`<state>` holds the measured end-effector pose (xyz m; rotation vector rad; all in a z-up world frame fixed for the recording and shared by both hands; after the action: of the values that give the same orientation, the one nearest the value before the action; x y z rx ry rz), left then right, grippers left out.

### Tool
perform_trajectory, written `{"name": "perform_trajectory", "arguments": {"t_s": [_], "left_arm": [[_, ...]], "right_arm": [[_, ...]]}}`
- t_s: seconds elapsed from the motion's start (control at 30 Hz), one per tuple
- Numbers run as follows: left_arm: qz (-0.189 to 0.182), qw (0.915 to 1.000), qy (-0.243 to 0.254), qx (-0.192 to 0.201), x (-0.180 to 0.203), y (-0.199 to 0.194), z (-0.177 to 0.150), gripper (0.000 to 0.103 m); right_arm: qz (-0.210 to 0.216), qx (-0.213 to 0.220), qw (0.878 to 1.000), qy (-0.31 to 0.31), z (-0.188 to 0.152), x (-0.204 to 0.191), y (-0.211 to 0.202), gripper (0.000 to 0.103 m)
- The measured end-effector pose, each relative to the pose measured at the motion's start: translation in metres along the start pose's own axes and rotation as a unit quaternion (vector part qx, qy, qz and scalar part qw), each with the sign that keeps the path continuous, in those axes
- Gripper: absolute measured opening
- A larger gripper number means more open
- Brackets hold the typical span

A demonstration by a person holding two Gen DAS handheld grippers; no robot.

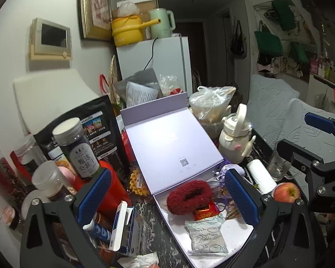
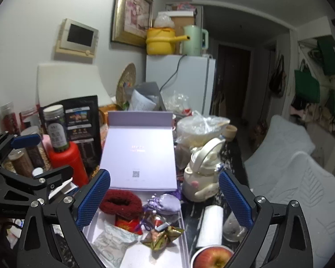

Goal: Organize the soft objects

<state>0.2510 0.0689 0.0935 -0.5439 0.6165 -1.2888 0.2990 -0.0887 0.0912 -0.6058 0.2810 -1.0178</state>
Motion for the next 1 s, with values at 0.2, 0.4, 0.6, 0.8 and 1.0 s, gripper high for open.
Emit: {"name": "perform_trajectory", "arguments": {"t_s": [0.2, 0.4, 0.6, 0.8, 1.0], "left_arm": [[-0.012, 0.9997, 0.006, 0.019, 0.004, -0.031, -0.008, 0.103], [-0.017, 0.9992, 0.012, 0.035, 0.007, -0.06, -0.019, 0.103], [-0.02, 0.9984, 0.016, 0.051, 0.01, -0.082, -0.031, 0.103], [-0.031, 0.9977, 0.019, 0.057, 0.012, -0.098, -0.045, 0.103], [-0.034, 0.9973, 0.026, 0.059, 0.017, -0.11, -0.061, 0.103]], "right_arm": [[-0.01, 0.017, 1.0, -0.004, -0.006, -0.008, -0.038, 0.099], [-0.018, 0.028, 0.999, -0.002, -0.016, -0.016, -0.07, 0.099], [-0.026, 0.031, 0.999, 0.006, -0.029, -0.021, -0.095, 0.099], [-0.04, 0.03, 0.999, 0.01, -0.042, -0.028, -0.114, 0.101], [-0.05, 0.031, 0.998, 0.016, -0.057, -0.034, -0.13, 0.101]]}}
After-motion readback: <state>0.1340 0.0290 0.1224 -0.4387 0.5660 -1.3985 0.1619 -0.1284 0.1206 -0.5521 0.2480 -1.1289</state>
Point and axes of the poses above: each gripper's, at about its wrist camera, not at the fingertips, and y roughly the way its jaws point, x to its right, z to its top, the point moved 3 cm from there along y, roughly the way its jaws point, and after that the axes turned 12 degrees about -x, right-handed, at the moved point
